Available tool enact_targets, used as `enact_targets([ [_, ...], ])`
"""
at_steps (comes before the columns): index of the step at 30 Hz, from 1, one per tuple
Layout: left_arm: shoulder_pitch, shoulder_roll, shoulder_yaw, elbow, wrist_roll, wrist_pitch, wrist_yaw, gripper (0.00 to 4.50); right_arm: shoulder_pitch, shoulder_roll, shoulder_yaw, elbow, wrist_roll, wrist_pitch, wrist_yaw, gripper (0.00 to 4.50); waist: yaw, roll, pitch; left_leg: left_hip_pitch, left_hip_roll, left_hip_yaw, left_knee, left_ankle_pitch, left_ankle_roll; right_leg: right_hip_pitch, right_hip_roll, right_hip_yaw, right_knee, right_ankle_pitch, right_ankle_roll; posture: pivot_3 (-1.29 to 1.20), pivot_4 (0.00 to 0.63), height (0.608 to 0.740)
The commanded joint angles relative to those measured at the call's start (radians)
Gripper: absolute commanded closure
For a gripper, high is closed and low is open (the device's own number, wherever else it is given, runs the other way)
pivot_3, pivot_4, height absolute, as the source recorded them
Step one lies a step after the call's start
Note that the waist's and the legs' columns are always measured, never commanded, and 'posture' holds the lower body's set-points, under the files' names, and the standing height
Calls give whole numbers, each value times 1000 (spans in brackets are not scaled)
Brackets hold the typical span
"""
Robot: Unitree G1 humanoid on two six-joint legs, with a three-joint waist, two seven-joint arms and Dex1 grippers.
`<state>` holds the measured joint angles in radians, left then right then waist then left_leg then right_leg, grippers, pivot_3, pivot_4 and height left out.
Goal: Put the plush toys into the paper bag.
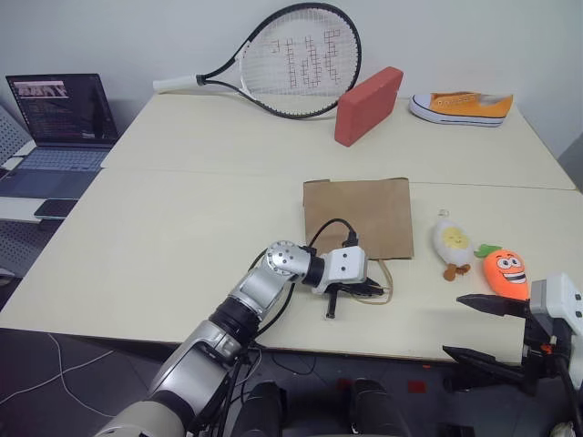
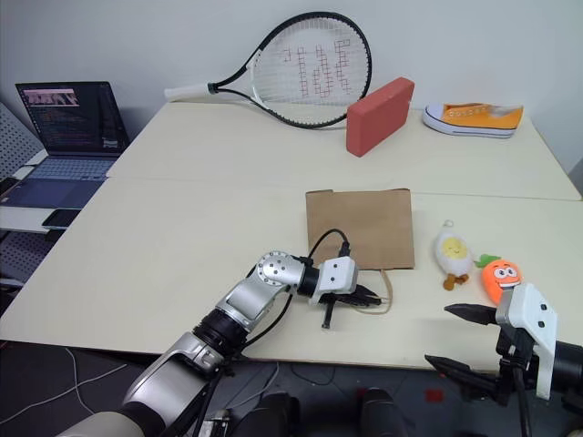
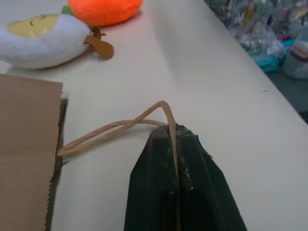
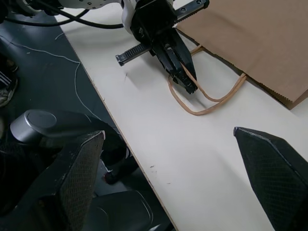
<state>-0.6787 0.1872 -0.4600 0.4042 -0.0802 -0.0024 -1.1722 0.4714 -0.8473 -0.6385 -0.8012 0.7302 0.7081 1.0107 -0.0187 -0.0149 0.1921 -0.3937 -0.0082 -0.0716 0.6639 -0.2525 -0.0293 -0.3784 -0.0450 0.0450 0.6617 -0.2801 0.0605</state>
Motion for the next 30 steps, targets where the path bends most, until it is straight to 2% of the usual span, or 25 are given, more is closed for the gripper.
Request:
enact_targets([
  [1,-75,4,103,-100,-129,152,-44,4461,-64,42,117,-43,-2,-5,-117,0,-1,0,0,0,0,0,0,0,0,0,0,0,0,0,0,0,150,740],
  [6,-151,15,179,-154,-257,394,-78,4461,-218,148,334,-25,-65,13,-314,0,-6,1,-1,0,0,-1,0,0,0,0,2,0,0,0,0,0,150,740],
  [8,-174,16,199,-157,-283,456,-74,4500,-288,193,412,4,-117,3,-385,379,-8,1,-1,0,0,-1,0,0,0,-1,2,0,1,0,0,0,150,740],
  [10,-191,15,216,-165,-309,507,-66,4500,-344,238,475,29,-153,-5,-438,962,-10,1,-1,-1,0,-2,0,0,0,-1,4,0,1,0,-1,0,150,740],
  [15,-223,3,259,-171,-356,600,-23,4500,-467,364,636,117,-254,-23,-552,2785,-10,1,-1,-3,1,-4,-1,0,0,-6,6,0,3,1,-2,0,150,740],
  [20,-234,-5,292,-189,-402,665,2,4500,-521,472,723,240,-392,-121,-658,4468,-10,1,-1,-5,0,-5,-1,0,-1,-8,6,0,3,1,-2,0,150,740],
  [24,-239,5,304,-205,-423,700,11,4500,-544,547,744,320,-471,-233,-709,4468,-10,1,-1,-5,0,-5,-1,1,-1,-9,6,0,4,1,-2,0,150,740],
  [30,-245,5,327,-216,-459,757,29,4500,-558,607,754,400,-545,-301,-757,4468,-11,1,-1,-5,0,-5,-1,1,-1,-9,6,0,4,1,-2,0,150,740],
])
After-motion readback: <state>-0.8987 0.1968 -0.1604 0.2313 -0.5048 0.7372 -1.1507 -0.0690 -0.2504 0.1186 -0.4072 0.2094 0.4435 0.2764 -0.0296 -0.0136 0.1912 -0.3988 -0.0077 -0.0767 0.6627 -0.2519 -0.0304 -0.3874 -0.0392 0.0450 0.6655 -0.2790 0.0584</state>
